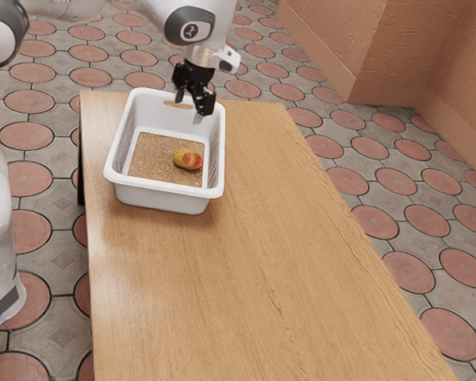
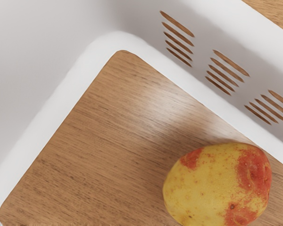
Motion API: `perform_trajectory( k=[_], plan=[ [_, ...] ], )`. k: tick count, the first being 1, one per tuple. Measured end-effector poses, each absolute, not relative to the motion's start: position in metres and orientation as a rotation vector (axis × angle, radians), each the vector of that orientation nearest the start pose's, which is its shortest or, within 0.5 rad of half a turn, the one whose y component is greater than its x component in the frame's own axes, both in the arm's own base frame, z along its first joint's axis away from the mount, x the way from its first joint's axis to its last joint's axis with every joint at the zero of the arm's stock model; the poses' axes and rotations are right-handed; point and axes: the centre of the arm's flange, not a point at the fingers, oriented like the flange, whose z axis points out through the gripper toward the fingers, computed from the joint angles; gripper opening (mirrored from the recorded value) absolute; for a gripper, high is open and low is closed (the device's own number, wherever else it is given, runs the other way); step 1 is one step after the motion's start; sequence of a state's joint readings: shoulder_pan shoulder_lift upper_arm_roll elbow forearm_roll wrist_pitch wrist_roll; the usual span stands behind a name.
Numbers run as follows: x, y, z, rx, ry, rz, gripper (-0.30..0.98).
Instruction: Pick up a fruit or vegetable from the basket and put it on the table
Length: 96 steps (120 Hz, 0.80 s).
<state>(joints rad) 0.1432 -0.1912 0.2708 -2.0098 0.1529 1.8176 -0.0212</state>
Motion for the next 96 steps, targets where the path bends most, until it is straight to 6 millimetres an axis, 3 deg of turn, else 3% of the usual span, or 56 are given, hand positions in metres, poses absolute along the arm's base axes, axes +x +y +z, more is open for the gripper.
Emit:
perform_trajectory(
  k=[38, 71, 96],
  plan=[
    [0.453, 0.205, 0.532, -3.033, -0.572, 0.206, 0.69],
    [0.45, 0.2, 0.506, -3.044, -0.575, 0.437, 0.69],
    [0.453, 0.188, 0.493, -3.038, -0.537, 0.48, 0.69]
  ],
)
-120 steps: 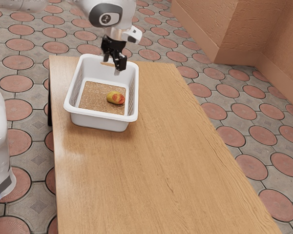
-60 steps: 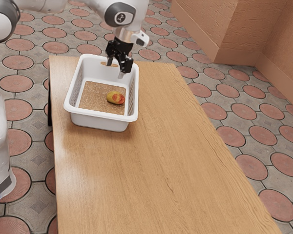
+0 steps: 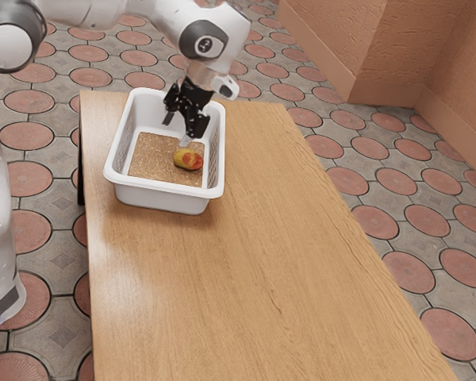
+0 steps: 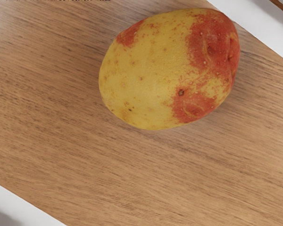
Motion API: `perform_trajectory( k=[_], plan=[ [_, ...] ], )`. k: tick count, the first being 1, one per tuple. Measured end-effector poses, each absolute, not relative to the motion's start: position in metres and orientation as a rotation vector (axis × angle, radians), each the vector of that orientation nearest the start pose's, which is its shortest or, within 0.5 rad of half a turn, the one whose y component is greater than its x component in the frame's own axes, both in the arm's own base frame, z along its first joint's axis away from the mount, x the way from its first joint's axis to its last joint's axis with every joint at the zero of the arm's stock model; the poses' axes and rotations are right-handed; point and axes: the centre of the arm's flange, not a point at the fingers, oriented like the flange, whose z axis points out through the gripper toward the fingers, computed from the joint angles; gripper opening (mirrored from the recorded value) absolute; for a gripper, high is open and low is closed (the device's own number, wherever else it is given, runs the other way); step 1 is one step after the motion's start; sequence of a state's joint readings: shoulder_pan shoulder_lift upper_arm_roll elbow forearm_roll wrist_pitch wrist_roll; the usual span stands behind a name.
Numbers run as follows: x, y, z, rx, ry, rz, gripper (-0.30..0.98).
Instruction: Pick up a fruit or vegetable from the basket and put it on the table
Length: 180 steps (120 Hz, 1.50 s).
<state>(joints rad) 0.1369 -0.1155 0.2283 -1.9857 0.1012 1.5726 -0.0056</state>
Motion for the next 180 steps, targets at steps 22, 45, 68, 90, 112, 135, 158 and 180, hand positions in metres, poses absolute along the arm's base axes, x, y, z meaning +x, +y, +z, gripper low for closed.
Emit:
perform_trajectory(
  k=[22, 45, 68, 90, 112, 135, 158, 180],
  plan=[
    [0.452, 0.178, 0.485, -3.036, -0.515, 0.484, 0.69],
    [0.449, 0.177, 0.476, -3.039, -0.524, 0.44, 0.69],
    [0.449, 0.169, 0.473, -3.038, -0.517, 0.384, 0.69],
    [0.443, 0.168, 0.472, -3.023, -0.531, 0.331, 0.69],
    [0.446, 0.171, 0.472, -3.008, -0.55, 0.281, 0.69],
    [0.449, 0.171, 0.461, -3.002, -0.56, 0.255, 0.69],
    [0.451, 0.172, 0.447, -2.998, -0.57, 0.247, 0.69],
    [0.456, 0.175, 0.435, -2.994, -0.577, 0.25, 0.69]
  ],
)
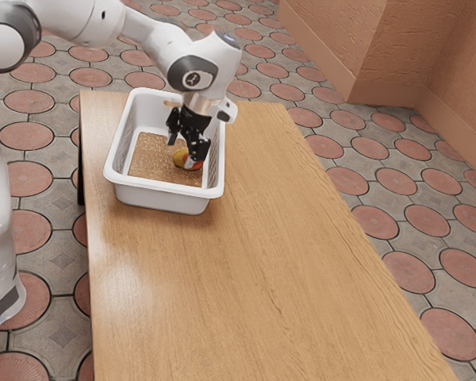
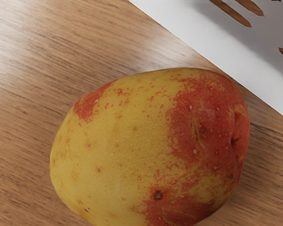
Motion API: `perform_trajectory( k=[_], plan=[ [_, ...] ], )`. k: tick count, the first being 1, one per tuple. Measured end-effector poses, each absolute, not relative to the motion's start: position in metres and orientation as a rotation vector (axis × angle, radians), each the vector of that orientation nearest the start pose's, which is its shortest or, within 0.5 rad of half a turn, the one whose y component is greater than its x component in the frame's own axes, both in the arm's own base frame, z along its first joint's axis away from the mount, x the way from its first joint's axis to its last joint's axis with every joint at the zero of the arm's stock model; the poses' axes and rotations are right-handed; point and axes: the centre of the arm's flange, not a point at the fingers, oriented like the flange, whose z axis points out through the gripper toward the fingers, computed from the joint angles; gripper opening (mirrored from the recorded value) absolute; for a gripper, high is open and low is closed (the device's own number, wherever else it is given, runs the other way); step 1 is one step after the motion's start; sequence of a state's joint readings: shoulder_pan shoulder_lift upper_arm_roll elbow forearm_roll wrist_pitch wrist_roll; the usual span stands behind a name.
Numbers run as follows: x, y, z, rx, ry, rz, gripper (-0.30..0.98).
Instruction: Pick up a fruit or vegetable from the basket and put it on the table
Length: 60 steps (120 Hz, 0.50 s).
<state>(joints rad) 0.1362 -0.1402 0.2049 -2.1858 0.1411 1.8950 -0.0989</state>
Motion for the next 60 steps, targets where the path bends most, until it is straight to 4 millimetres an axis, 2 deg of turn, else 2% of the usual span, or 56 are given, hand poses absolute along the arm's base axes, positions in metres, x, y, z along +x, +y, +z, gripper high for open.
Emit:
perform_trajectory(
  k=[38, 60],
  plan=[
    [0.461, 0.179, 0.423, -3.011, -0.485, 0.261, 0.69],
    [0.463, 0.18, 0.422, -3.024, -0.417, 0.253, 0.69]
  ],
)
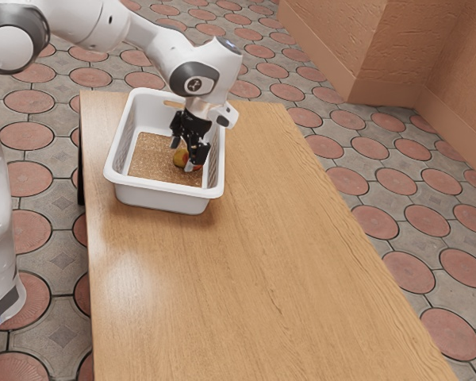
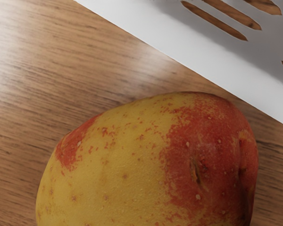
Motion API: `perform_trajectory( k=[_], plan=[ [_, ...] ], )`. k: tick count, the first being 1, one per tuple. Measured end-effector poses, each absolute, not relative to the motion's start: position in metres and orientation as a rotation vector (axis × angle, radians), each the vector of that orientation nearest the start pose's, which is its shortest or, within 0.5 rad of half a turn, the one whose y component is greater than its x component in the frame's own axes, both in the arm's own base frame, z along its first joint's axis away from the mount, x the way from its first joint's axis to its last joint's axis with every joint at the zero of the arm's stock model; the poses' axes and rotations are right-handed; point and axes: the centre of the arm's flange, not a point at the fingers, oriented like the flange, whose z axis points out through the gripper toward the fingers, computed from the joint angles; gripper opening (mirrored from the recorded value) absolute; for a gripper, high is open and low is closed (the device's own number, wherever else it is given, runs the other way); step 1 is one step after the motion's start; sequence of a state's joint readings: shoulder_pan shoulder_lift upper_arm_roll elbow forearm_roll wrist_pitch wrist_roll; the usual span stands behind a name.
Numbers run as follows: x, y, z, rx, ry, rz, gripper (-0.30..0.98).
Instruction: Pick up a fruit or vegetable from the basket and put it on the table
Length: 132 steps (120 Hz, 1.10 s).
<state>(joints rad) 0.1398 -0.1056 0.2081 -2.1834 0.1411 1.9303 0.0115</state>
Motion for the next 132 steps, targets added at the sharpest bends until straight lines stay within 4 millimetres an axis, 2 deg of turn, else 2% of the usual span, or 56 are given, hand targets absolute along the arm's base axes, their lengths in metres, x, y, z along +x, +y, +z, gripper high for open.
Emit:
perform_trajectory(
  k=[58, 104, 132],
  plan=[
    [0.469, 0.182, 0.42, -3.04, -0.304, 0.216, 0.69],
    [0.474, 0.183, 0.409, -3.044, -0.261, 0.22, 0.68],
    [0.474, 0.189, 0.405, -3.048, -0.266, 0.224, 0.5]
  ],
)
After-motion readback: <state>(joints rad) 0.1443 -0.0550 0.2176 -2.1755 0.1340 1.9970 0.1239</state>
